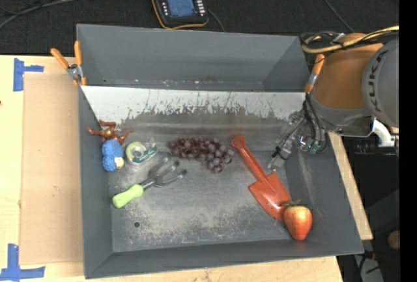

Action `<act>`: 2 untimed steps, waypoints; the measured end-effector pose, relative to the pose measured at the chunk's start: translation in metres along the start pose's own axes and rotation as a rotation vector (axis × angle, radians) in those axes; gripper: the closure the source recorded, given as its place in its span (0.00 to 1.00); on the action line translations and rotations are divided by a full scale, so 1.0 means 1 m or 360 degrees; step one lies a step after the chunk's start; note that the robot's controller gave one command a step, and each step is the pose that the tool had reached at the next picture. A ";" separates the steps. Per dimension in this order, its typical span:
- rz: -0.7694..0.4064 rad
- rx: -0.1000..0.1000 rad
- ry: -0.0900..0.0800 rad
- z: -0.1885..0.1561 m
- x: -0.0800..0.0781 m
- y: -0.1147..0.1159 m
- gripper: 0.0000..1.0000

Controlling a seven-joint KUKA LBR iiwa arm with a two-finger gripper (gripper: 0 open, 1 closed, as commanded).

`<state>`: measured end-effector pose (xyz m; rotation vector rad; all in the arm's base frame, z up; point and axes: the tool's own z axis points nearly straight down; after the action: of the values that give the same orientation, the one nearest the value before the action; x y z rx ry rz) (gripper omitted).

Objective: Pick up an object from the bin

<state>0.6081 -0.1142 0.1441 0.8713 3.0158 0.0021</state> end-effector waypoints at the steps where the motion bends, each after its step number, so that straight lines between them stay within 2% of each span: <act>1: 0.0362 0.0010 0.0025 0.047 0.004 0.015 0.00; 2: 0.0129 0.0002 0.0003 0.074 0.002 0.027 0.00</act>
Offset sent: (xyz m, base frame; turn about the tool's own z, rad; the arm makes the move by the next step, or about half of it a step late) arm 0.0127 0.0235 -0.0741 0.0836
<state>0.6211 -0.0905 0.0700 0.9935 2.9802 0.0014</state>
